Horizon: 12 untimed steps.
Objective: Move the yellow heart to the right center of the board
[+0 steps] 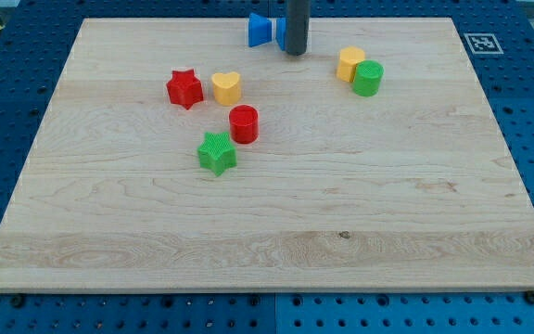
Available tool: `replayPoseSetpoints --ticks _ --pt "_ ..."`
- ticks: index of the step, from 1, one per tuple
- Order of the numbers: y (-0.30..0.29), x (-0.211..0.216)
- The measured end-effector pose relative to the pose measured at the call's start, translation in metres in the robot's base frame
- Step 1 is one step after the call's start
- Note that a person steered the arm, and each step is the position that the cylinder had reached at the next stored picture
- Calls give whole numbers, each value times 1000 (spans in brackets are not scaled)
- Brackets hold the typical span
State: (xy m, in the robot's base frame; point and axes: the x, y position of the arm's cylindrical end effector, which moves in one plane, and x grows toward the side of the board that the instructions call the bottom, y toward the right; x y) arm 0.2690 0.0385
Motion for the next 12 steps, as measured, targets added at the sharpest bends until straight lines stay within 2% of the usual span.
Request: replayPoseSetpoints --ticks 1,2,7,8,10,11,12 --pt "0 51" --pt "0 73" --pt "-8 65" --pt "-31 50" --pt "-154 43" --pt "-166 52" --pt "-148 61"
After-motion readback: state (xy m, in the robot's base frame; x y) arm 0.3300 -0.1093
